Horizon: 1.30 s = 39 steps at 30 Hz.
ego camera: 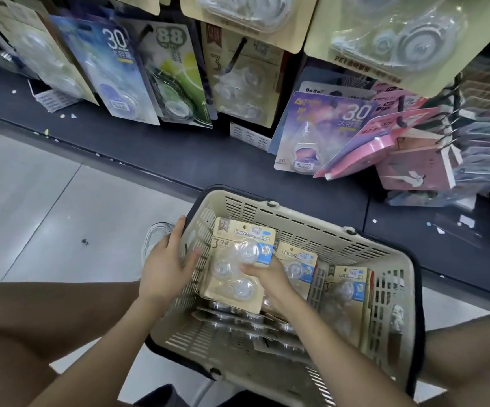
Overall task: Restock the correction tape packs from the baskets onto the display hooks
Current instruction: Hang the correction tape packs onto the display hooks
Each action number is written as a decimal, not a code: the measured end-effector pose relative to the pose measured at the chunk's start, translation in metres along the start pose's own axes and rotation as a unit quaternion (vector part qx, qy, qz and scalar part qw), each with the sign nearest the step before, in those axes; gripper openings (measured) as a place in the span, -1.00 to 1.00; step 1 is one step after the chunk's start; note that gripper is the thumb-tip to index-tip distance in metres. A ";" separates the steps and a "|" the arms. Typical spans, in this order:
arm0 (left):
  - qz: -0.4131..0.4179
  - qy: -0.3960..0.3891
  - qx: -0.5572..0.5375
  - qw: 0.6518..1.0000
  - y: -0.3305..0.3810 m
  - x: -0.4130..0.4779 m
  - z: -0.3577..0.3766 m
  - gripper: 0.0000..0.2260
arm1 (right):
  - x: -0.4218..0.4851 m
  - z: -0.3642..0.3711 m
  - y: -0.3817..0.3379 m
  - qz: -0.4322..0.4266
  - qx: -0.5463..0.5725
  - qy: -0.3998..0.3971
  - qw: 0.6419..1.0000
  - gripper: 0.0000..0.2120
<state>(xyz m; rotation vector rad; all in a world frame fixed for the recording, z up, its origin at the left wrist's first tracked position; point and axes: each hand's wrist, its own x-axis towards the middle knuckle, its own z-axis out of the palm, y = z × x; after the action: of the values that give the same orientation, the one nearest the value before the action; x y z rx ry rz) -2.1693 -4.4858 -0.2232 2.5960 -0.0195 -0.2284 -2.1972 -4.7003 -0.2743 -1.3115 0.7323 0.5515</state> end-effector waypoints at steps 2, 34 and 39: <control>-0.003 -0.006 -0.003 1.000 -0.001 0.001 0.001 -0.35 | -0.012 -0.017 -0.011 0.005 0.017 -0.031 0.999 -0.61; -0.158 -0.063 -0.377 0.911 0.075 -0.023 -0.005 -0.47 | -0.059 -0.110 0.060 0.049 -0.436 -0.065 0.896 -0.64; -0.140 -0.057 -0.364 0.919 0.075 -0.027 -0.011 -0.56 | -0.054 -0.119 0.041 0.011 -0.424 -0.041 0.905 -0.89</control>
<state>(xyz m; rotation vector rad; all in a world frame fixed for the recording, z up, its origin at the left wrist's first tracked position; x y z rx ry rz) -2.1914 -4.5433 -0.1720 1.8293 0.3349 -0.4021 -2.2824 -4.8069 -0.2723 -2.0666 0.4333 1.0027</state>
